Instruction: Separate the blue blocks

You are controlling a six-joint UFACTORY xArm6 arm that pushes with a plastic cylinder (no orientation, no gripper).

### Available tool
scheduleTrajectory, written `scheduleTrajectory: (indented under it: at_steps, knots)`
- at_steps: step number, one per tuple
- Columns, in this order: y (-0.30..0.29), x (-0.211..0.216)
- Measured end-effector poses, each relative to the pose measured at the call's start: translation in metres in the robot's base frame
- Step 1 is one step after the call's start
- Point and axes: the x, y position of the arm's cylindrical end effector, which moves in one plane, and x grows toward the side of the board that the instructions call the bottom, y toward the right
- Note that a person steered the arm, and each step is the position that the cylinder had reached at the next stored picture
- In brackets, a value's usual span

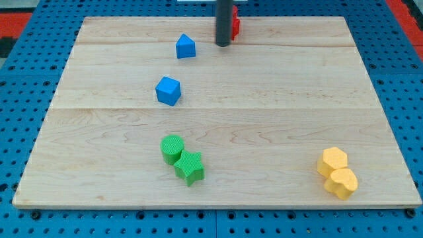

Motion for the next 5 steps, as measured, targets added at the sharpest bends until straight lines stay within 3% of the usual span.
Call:
scheduleTrajectory:
  at_steps: [1, 2, 4, 5]
  knots:
    - [-0.048, -0.005]
    - [0.015, 0.011]
    - [-0.1, 0.001]
    - [-0.079, -0.003]
